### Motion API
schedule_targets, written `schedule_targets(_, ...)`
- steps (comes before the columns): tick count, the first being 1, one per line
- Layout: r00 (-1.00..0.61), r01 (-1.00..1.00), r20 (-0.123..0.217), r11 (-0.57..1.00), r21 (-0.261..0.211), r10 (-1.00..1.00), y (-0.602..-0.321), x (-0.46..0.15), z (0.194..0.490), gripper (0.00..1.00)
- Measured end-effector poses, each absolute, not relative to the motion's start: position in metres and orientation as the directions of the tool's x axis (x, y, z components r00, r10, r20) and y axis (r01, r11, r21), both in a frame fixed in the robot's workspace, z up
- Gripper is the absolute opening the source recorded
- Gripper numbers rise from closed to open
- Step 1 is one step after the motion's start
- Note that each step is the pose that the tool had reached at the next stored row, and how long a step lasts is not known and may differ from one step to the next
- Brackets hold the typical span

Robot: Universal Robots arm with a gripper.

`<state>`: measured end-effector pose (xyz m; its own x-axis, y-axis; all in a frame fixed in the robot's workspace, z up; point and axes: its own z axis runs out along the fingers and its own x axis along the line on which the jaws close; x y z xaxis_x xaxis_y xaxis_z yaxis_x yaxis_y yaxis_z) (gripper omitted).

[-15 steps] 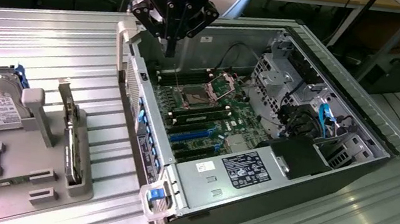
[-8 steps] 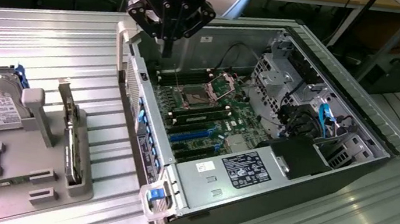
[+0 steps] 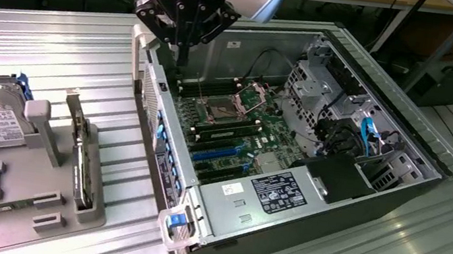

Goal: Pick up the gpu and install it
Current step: 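Reach for the gpu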

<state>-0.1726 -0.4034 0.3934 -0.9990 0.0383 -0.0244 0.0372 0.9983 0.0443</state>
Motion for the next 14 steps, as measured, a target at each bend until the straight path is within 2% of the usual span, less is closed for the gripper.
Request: schedule_targets(14, -0.999, 0.037, -0.024, 0.998, 0.044, 0.038, -0.407, -0.198, 0.393, 0.11)
